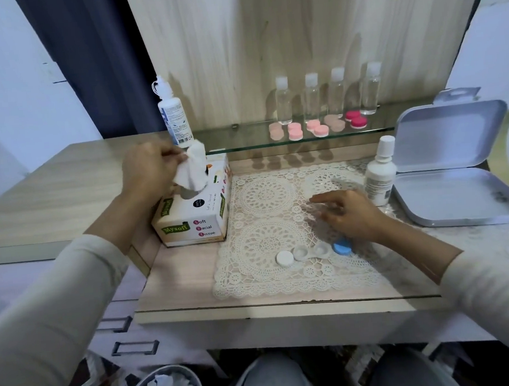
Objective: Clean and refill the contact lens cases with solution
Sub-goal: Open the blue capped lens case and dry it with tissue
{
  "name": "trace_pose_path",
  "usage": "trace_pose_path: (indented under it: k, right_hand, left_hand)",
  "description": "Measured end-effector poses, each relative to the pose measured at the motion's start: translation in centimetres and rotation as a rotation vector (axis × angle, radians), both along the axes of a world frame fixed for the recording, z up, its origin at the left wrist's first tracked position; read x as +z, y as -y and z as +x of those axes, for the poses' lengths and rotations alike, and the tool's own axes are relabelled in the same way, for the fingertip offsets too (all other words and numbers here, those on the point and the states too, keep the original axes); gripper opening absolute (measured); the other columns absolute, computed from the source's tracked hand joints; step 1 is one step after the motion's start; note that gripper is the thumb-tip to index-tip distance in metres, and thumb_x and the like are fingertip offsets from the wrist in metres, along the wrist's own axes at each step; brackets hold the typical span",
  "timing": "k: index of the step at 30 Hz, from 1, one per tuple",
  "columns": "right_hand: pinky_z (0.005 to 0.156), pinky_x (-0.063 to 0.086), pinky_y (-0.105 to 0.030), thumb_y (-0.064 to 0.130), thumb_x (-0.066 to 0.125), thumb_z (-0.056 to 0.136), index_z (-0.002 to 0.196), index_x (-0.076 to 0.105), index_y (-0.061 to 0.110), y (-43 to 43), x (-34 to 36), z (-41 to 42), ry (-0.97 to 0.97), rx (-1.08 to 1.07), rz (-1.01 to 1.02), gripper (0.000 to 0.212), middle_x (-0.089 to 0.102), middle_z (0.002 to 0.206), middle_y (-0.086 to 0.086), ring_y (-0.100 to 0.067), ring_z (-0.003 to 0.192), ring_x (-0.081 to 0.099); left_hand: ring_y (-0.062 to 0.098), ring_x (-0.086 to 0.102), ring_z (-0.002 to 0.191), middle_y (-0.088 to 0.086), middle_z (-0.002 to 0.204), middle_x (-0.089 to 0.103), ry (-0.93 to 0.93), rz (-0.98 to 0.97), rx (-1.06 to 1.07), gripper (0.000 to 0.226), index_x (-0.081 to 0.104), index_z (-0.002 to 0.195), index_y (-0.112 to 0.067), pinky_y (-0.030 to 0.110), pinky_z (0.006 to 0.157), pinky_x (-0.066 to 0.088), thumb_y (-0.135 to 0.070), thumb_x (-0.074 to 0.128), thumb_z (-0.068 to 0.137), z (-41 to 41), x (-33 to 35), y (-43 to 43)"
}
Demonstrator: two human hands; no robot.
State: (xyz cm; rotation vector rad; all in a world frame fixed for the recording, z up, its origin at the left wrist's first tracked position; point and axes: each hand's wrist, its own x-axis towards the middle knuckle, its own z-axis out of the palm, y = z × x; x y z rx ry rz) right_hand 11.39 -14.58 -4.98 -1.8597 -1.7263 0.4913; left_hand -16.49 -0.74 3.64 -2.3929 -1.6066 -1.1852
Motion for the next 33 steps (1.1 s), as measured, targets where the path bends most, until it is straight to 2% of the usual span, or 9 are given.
trace_pose_path:
  k: [4, 10, 15, 18, 21, 24, 29, 31, 33]
  right_hand:
    - [0.102, 0.041, -0.041, 0.023, 0.06, 0.088, 0.124, 0.057, 0.018, 0.0, 0.9, -0.4, 0.0, -0.004, 0.101, 0.036, 0.055, 0.131, -0.001, -0.019, 0.12, 0.051]
    - [0.096, 0.045, -0.033, 0.033, 0.07, 0.079, 0.125, 0.056, 0.026, 1.4, 4.4, -3.1, -0.198, 0.034, 0.332, 0.049, 0.058, 0.126, 0.002, -0.012, 0.111, 0.055]
    - [0.096, 0.04, -0.025, 0.032, 0.08, 0.066, 0.121, 0.06, 0.023, 3.2, 5.1, -4.5, -0.161, 0.061, 0.259, 0.06, 0.061, 0.122, 0.008, -0.004, 0.112, 0.053]
    - [0.075, 0.043, -0.012, 0.022, 0.079, 0.069, 0.102, 0.072, 0.016, 3.9, 3.8, -4.5, -0.146, 0.015, 0.276, 0.035, 0.07, 0.095, 0.007, 0.0, 0.082, 0.059]
    - [0.057, 0.037, -0.017, 0.014, 0.076, 0.073, 0.087, 0.075, 0.011, 4.4, 2.7, -4.3, -0.196, -0.012, 0.275, 0.014, 0.067, 0.075, 0.003, 0.0, 0.061, 0.052]
    - [0.06, 0.04, -0.023, 0.012, 0.075, 0.074, 0.084, 0.074, 0.005, 4.9, 2.1, -4.0, -0.233, -0.014, 0.271, 0.012, 0.064, 0.077, 0.0, -0.008, 0.067, 0.053]
    - [0.064, 0.043, -0.027, 0.01, 0.074, 0.074, 0.081, 0.073, 0.002, 5.1, 1.8, -3.7, -0.28, -0.061, 0.283, 0.011, 0.062, 0.077, -0.003, -0.016, 0.071, 0.055]
    - [0.062, 0.043, -0.024, 0.008, 0.072, 0.076, 0.079, 0.072, 0.004, 5.1, 1.8, -3.8, -0.348, -0.051, 0.27, 0.006, 0.063, 0.073, -0.001, -0.014, 0.069, 0.055]
    - [0.064, 0.044, -0.021, 0.004, 0.066, 0.081, 0.082, 0.07, 0.004, 5.3, 1.9, -4.0, -0.426, -0.003, 0.229, 0.005, 0.062, 0.073, 0.003, -0.01, 0.068, 0.055]
  left_hand:
    - [0.011, 0.058, 0.083, 0.0, 0.09, 0.067, 0.198, 0.026, -0.147, 0.017, 0.072, 0.095, -0.008, 0.019, 0.077, 0.043, -0.017, 0.068, 0.082, 1.8, 3.1, 2.0]
    - [-0.008, 0.055, 0.065, -0.005, 0.083, 0.066, 0.088, -0.185, -0.419, 0.015, 0.071, 0.095, -0.015, 0.008, 0.066, 0.043, -0.016, 0.07, 0.08, 4.8, 1.3, 6.6]
    - [-0.011, 0.057, 0.066, -0.003, 0.079, 0.067, 0.114, -0.258, -0.561, 0.013, 0.073, 0.088, -0.005, 0.005, 0.067, 0.043, -0.01, 0.072, 0.076, 6.3, -2.4, 9.9]
    - [-0.002, 0.061, 0.07, -0.004, 0.078, 0.067, 0.166, -0.326, -0.574, 0.011, 0.073, 0.088, -0.01, 0.011, 0.069, 0.048, -0.011, 0.072, 0.076, 6.7, -3.7, 11.3]
    - [0.006, 0.061, 0.072, -0.006, 0.077, 0.067, 0.201, -0.334, -0.599, 0.011, 0.072, 0.088, -0.016, 0.019, 0.068, 0.05, -0.013, 0.072, 0.077, 7.0, -4.7, 12.3]
    - [-0.002, 0.052, 0.07, -0.008, 0.081, 0.061, 0.239, -0.22, -0.518, 0.017, 0.067, 0.089, -0.019, 0.007, 0.063, 0.039, -0.016, 0.075, 0.075, 7.1, -5.5, 12.8]
    - [0.006, 0.048, 0.06, -0.006, 0.069, 0.059, 0.348, -0.082, -0.455, 0.015, 0.063, 0.074, -0.015, 0.009, 0.057, 0.035, -0.025, 0.074, 0.071, 7.5, -6.7, 14.4]
    - [0.001, 0.053, 0.068, -0.003, 0.079, 0.064, 0.281, -0.085, -0.488, 0.022, 0.069, 0.081, -0.013, 0.006, 0.064, 0.036, -0.032, 0.073, 0.069, 7.9, -7.6, 15.1]
    - [0.008, 0.058, 0.086, -0.002, 0.094, 0.065, 0.258, -0.135, -0.478, 0.033, 0.07, 0.094, -0.014, 0.014, 0.075, 0.04, -0.034, 0.077, 0.068, 8.2, -8.4, 15.4]
